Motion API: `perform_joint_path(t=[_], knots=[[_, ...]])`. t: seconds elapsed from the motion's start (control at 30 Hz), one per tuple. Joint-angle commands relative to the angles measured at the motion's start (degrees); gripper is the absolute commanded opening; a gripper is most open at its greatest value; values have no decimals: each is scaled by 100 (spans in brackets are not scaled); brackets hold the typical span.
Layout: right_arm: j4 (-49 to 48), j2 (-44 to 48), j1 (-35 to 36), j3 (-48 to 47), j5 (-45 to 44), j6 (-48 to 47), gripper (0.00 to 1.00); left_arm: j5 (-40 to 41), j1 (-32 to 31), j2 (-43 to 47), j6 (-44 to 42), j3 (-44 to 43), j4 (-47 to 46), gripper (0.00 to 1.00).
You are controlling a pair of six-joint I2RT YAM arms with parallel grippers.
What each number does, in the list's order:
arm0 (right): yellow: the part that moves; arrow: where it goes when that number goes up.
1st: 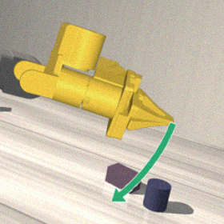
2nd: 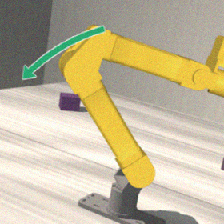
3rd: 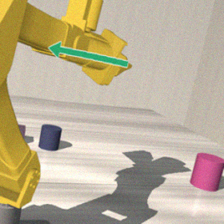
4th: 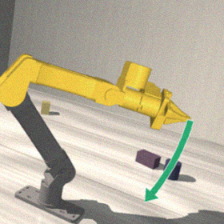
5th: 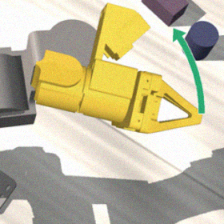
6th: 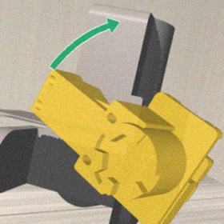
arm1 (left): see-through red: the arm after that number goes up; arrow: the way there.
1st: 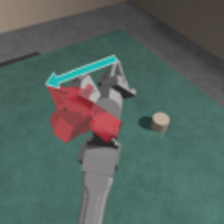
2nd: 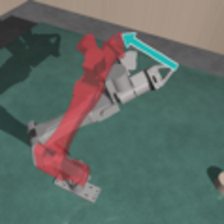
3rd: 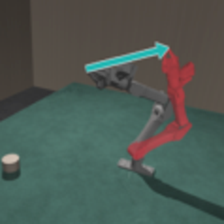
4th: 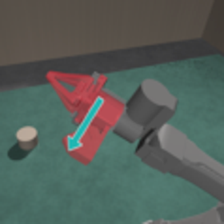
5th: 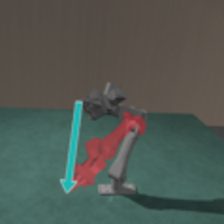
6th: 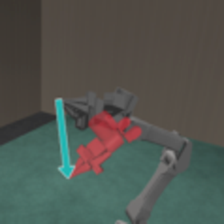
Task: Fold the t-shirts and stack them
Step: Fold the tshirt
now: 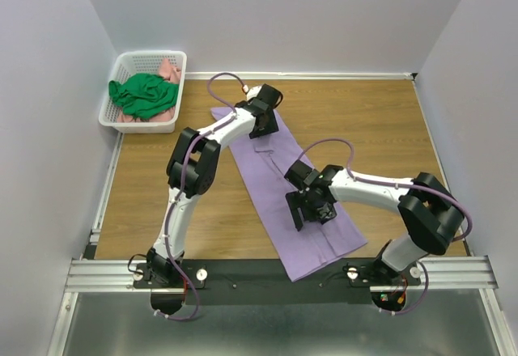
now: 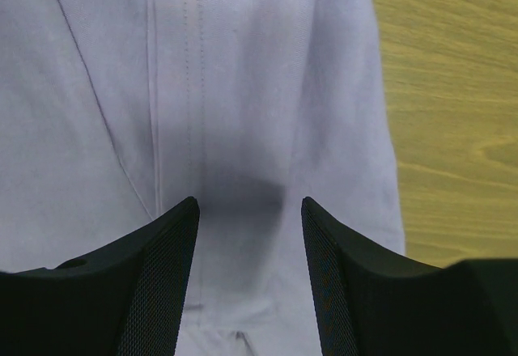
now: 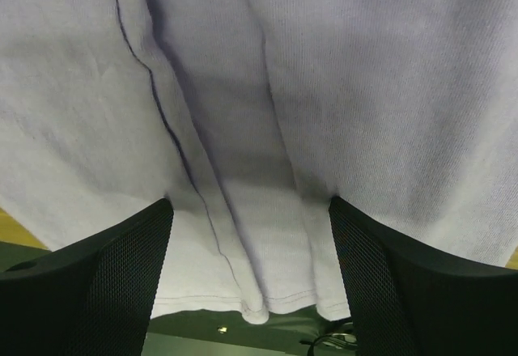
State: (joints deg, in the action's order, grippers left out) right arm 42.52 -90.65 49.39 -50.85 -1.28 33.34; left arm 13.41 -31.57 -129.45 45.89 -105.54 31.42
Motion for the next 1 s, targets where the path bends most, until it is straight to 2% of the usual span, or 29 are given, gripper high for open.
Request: perform_joint_path(t=[0.0,0.13,0.37,0.57,0.7,0.83,0.87,0.9,0.97], knots=[[-367,-293,-25,-30,513,-100,85,-91,221,-361,-141,-238,145,62],[-482,-769,-8,-451,857,-100,84,-216,432,-845,-396,-844,250,62],[-499,-1788,19,-1733,875,-118,84,-593,906,-1732,-932,-2215,190,62],[-473,-2413,27,-2745,857,-135,84,-1217,1188,-1926,-1100,-2498,-355,62],[-315,-1975,19,-2834,551,-196,83,-1315,1276,-1506,-1205,-2262,-653,62],[36,-1316,27,-2387,164,-293,80,-1026,1276,-392,-1328,-1673,-892,62],[89,-1176,27,-2281,163,-302,76,-955,1276,-223,-1354,-1594,-918,62],[168,-939,19,-2019,163,-311,74,-824,1276,-65,-1389,-1497,-883,70],[186,-718,27,-1807,163,-285,68,-674,1276,349,-1504,-1479,-770,74]])
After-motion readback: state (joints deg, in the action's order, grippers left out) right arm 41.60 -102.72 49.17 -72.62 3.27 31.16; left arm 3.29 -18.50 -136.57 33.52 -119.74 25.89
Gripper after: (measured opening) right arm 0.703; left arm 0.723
